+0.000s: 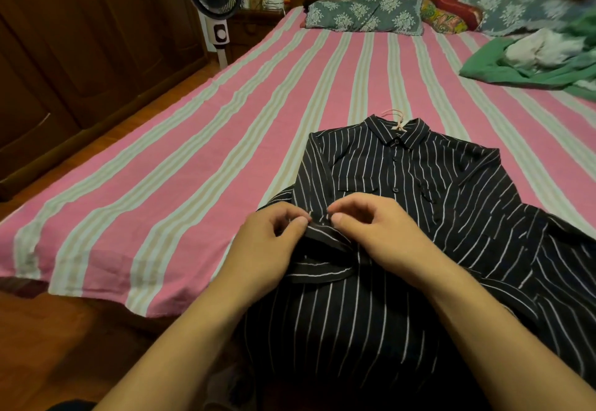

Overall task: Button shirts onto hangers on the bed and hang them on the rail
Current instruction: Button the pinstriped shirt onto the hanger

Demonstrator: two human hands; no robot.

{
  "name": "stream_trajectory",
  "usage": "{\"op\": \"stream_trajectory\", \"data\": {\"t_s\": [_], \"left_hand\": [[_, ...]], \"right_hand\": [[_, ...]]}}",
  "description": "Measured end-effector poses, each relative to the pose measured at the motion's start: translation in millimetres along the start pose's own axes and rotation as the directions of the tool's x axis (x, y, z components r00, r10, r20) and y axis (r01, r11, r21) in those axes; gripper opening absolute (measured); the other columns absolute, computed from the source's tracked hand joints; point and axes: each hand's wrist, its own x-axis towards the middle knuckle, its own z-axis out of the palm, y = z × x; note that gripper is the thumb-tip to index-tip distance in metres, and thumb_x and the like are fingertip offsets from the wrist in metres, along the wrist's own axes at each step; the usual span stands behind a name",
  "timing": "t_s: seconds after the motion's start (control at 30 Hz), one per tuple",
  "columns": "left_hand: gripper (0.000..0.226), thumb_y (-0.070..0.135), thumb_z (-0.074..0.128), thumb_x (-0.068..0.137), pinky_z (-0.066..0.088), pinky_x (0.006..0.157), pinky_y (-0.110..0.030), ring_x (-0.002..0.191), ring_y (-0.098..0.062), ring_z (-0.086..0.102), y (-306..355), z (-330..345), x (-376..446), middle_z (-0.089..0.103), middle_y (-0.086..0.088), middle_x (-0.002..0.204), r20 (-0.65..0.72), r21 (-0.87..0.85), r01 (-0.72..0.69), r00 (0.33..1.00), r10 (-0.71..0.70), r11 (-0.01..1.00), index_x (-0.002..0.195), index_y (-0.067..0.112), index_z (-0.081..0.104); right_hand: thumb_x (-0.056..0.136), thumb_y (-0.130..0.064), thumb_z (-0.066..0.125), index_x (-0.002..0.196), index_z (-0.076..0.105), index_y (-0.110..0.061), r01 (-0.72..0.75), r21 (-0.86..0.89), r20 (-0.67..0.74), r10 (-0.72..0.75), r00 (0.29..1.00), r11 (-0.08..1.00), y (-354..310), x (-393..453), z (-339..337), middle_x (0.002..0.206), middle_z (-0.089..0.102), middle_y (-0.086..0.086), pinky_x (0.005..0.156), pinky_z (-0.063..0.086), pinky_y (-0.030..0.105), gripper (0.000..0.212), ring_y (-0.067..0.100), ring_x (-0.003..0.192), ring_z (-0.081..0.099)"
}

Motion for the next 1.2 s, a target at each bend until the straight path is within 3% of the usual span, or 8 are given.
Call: {"op": "stream_trajectory", "data": {"t_s": [0.13,0.23,0.37,0.5,0.67,0.83,1.03,1.2], "left_hand": [[0.042,0.014,0.075,0.08,0.051,0.085,-0.021,0.092,-0.004,0.066,5.8,-8.8,-7.3,0.069,0.014,0.095,0.232,0.032,-0.106,0.968,0.096,0.994,0.115,0.036,0.066],[0.066,-0.013,0.063,0.074,0.044,0.08,-0.018,0.092,-0.005,0.057,20.4,-12.3,-15.1,0.058,0.012,0.098,0.218,0.206,-0.203,0.963,0.158,0.957,0.118,0.036,0.061],[0.043,0.001,0.063,0.08,0.045,0.079,-0.034,0.101,-0.018,0.049,40.3,-23.5,-23.0,0.052,0.008,0.107,0.264,0.595,-0.503,0.859,0.438,0.627,0.112,0.029,0.061],[0.024,0.045,0.057,0.097,0.047,0.084,-0.035,0.103,-0.015,0.057,51.4,-32.1,-42.3,0.054,0.011,0.11,0.628,0.709,-0.479,0.763,-0.153,0.518,0.118,0.034,0.059],[0.042,0.064,0.046,0.098,0.047,0.063,-0.03,0.064,-0.009,0.055,81.3,-29.2,-15.4,0.06,0.008,0.071,0.519,0.65,-0.409,0.855,0.019,0.641,0.075,0.029,0.056],[0.025,0.049,0.054,0.099,0.049,0.079,-0.034,0.092,-0.013,0.058,52.8,43.0,73.8,0.06,0.009,0.098,0.397,0.568,-0.402,0.898,0.188,0.718,0.109,0.03,0.066],[0.065,0.061,0.023,0.094,0.045,0.098,-0.048,0.119,-0.032,0.049,-35.1,114.8,211.5,0.056,-0.01,0.128,0.419,0.772,-0.487,0.873,0.248,0.41,0.132,0.021,0.056],[0.047,0.048,0.039,0.094,0.041,0.101,-0.044,0.121,-0.024,0.046,-61.9,132.1,232.9,0.055,-0.001,0.124,0.324,0.654,-0.456,0.89,0.321,0.604,0.128,0.024,0.061]], "right_hand": [[0.082,-0.038,0.076,0.124,0.061,-0.033,0.202,-0.488,0.179,-0.13,0.975,0.849,8.1,-21.2,-1.8,0.112,0.058,-0.015,0.098,0.044,0.024,0.045,0.003,0.108,0.053],[0.08,-0.012,0.064,0.103,0.064,-0.026,0.159,-0.527,-0.035,-0.208,0.977,0.835,5.9,-38.1,0.9,0.099,0.056,-0.013,0.088,0.05,0.035,0.027,0.009,0.095,0.055],[0.079,-0.005,0.061,0.093,0.06,-0.019,0.234,-0.634,-0.075,-0.359,0.93,0.737,-13.1,-51.5,-21.6,0.095,0.049,-0.007,0.071,0.047,0.032,0.019,0.016,0.085,0.053],[0.095,-0.02,0.057,0.109,0.072,-0.026,0.25,-0.69,0.335,-0.007,0.942,0.68,-27.9,-69.3,-41.6,0.107,0.059,-0.009,0.092,0.051,0.032,0.021,0.013,0.102,0.059],[0.101,-0.022,0.055,0.109,0.071,-0.022,0.01,-0.692,0.006,-0.009,1.0,0.722,-29.5,-56.9,-110.5,0.095,0.067,-0.011,0.069,0.05,0.019,0.018,-0.001,0.073,0.058],[0.097,-0.016,0.056,0.109,0.069,-0.021,-0.223,-0.739,-0.136,0.183,0.974,0.635,39.8,25.0,-167.4,0.112,0.07,0.001,0.084,0.054,0.034,0.019,0.015,0.093,0.063],[0.096,-0.016,0.054,0.139,0.048,-0.011,-0.413,-0.765,-0.397,0.143,0.907,0.494,149.5,181.8,-202.7,0.131,0.049,0.021,0.099,0.046,0.047,0.044,0.041,0.118,0.049],[0.104,-0.028,0.044,0.108,0.058,-0.006,-0.44,-0.762,-0.445,0.108,0.889,0.475,212.9,243.5,-202.6,0.106,0.054,0.016,0.089,0.048,0.051,0.027,0.039,0.098,0.054]]}}
